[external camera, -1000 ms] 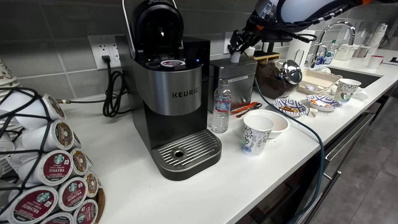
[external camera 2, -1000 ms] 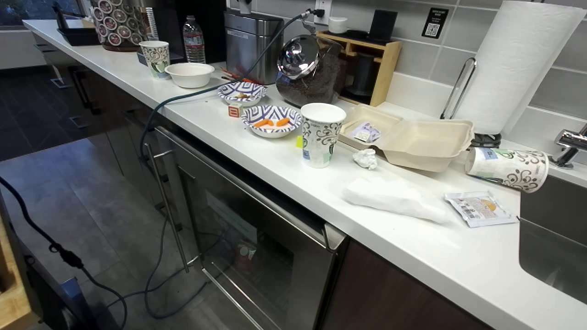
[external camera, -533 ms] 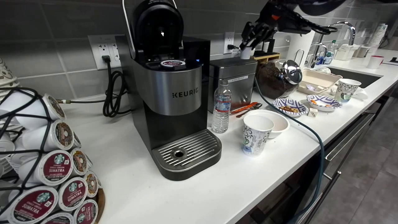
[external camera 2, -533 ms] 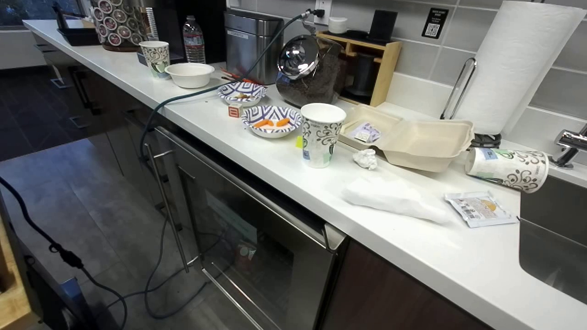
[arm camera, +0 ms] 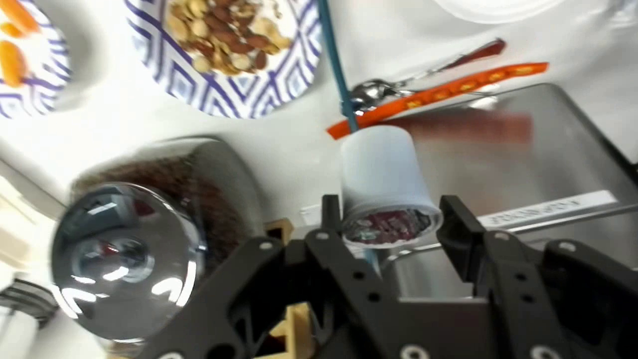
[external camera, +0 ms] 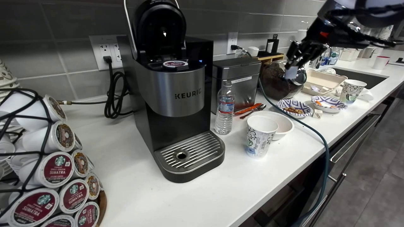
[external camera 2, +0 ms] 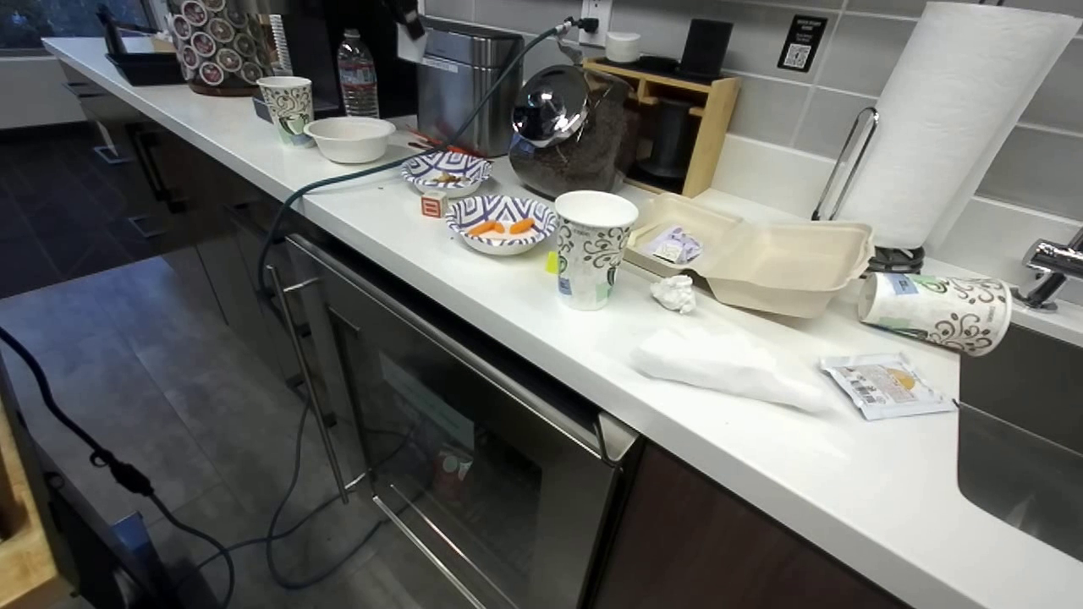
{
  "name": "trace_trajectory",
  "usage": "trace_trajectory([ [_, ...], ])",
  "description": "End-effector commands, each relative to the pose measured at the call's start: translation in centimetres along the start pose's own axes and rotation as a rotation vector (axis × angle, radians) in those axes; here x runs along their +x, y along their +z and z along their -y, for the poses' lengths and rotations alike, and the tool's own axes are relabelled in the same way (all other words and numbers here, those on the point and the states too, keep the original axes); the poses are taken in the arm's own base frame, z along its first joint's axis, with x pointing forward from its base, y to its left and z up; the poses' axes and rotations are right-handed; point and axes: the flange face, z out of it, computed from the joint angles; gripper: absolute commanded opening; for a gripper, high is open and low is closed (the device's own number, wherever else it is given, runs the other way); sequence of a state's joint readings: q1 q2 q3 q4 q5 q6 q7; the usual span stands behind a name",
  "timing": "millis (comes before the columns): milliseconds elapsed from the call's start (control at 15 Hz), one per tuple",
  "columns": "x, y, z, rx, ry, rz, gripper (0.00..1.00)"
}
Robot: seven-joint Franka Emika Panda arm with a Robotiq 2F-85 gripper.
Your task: Move the small white container on the recycling bin to the bottom edge of the counter
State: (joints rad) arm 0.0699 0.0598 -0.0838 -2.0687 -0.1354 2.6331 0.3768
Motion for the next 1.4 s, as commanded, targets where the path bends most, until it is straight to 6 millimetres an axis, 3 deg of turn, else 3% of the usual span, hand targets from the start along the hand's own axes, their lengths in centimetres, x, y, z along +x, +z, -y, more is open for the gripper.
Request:
trace_trajectory([
  [0, -6.0, 1.3, -6.5, -0.094, 0.149, -0.03, 0.27],
  [200, -9.9, 3.1, -13.2, -0.186, 0.254, -0.057, 0.27],
  [400, -13.3, 4.3, -15.8, -0.252, 0.327, -0.052, 0.27],
  [800, -19.0, 7.6, -11.4, -0.172, 0.404, 0.001, 0.27],
  [1200, -19.9, 8.4, -9.5, -0.187, 0.396, -0.017, 0.27],
  [1267, -19.8, 8.3, -9.3, -0.189, 0.392, -0.026, 0.77],
  [1333, -19.8, 8.4, -9.1, -0.188, 0.388, -0.029, 0.78],
])
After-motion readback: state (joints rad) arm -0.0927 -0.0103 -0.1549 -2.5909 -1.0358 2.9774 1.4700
